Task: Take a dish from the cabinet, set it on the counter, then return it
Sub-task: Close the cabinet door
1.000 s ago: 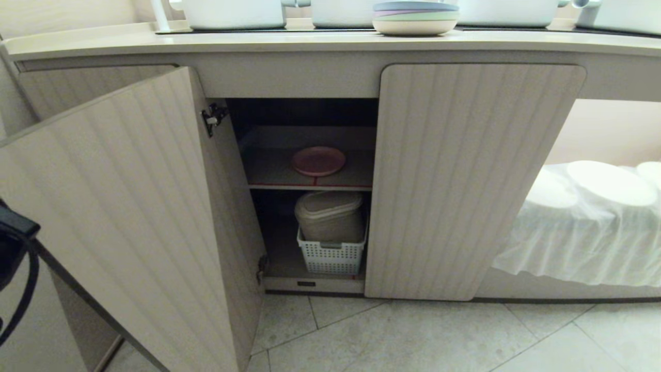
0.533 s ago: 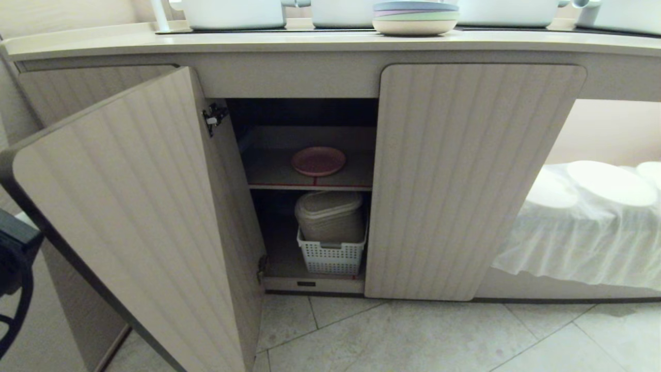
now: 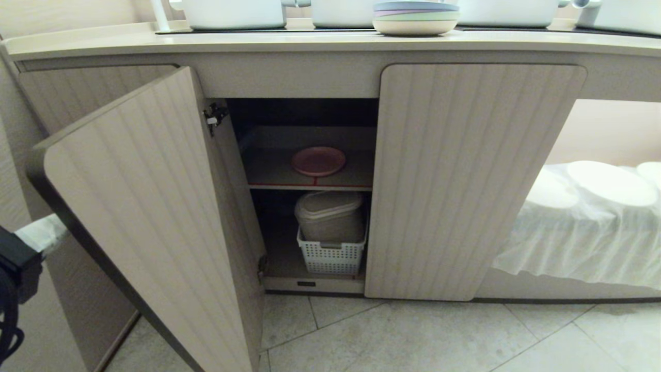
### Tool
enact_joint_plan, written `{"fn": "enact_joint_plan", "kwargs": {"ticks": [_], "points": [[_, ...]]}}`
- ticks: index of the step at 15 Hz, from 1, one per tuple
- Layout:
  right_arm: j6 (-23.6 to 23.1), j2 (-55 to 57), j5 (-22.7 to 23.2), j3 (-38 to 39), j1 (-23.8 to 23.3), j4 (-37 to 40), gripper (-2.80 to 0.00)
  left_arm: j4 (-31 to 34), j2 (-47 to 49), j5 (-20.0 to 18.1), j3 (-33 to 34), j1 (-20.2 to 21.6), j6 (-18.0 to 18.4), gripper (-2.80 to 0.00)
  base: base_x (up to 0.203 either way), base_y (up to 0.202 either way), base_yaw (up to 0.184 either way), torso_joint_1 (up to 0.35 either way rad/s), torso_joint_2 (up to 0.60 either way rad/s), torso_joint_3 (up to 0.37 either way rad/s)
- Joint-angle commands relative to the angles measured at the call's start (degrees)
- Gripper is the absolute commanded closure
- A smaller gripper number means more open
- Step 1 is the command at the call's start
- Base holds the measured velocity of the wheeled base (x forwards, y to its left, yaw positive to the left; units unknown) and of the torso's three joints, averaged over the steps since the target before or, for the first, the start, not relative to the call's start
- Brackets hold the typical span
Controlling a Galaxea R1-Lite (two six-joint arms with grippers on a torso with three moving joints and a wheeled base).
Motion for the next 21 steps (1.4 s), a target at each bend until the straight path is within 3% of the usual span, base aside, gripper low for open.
{"fn": "enact_joint_plan", "kwargs": {"ticks": [1, 11, 21], "points": [[0.0, 0.0, 0.0, 0.0, 0.0, 0.0, 0.00, -0.7, 1.6, -0.3, -0.2, -0.8, -0.1, 0.00, 0.000, 0.000, 0.000, 0.000, 0.00, 0.000], [0.0, 0.0, 0.0, 0.0, 0.0, 0.0, 0.00, -1.8, 9.1, -0.1, -4.6, -10.8, 0.7, 0.00, 0.000, 0.000, 0.000, 0.000, 0.00, 0.000], [0.0, 0.0, 0.0, 0.0, 0.0, 0.0, 0.00, -11.1, 26.7, 0.3, -12.3, -15.8, 2.5, 0.00, 0.000, 0.000, 0.000, 0.000, 0.00, 0.000]]}}
